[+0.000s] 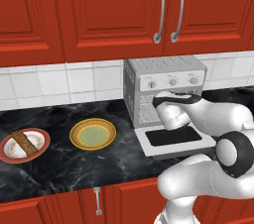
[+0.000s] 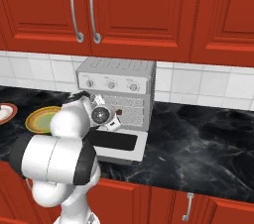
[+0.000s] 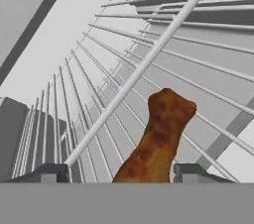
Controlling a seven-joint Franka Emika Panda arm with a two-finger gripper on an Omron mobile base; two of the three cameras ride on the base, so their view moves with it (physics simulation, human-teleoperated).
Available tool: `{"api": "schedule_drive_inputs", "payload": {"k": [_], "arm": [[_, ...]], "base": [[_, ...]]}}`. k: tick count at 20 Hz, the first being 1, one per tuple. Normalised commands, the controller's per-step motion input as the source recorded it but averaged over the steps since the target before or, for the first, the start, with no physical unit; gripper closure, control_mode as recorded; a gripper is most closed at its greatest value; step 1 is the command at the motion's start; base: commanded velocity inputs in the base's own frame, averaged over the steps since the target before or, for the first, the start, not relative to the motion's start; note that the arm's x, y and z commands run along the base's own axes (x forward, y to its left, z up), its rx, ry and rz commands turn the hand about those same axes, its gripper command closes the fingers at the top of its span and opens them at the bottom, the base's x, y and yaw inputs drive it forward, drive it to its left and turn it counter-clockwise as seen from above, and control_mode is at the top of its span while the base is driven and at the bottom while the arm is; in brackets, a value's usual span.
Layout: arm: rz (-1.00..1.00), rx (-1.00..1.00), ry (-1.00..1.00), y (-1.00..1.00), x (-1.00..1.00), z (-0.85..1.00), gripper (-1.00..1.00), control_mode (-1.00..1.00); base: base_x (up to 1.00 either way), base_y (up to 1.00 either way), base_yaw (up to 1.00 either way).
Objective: Open the toaster oven door. Place the baguette on the top rack in the toaster oven and place the chicken drumstick on the bottom rack.
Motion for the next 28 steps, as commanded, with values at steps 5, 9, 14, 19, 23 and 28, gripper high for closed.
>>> {"api": "schedule_drive_inputs", "payload": {"k": [5, 9, 14, 19, 23, 28], "arm": [[0.0, 0.0, 0.0, 0.0, -0.28, 0.68, -1.0, -1.0], [0.0, 0.0, 0.0, -0.04, -0.07, 0.81, -1.0, -1.0], [0.0, -0.01, 0.2, -0.07, 0.01, 0.17, -1.0, -1.0], [0.0, 0.0, 0.21, -0.08, -0.51, 0.39, -1.0, -1.0], [-0.02, 0.0, 0.34, 0.0, -1.0, 0.61, -1.0, -1.0], [-0.02, -0.06, 0.47, -0.04, -0.99, 0.48, -1.0, -1.0]], "base": [[0.0, 0.0, 0.0], [0.0, 0.0, 0.0], [0.0, 0.0, 0.0], [0.0, 0.0, 0.0], [0.0, 0.0, 0.0], [0.0, 0.0, 0.0]]}}
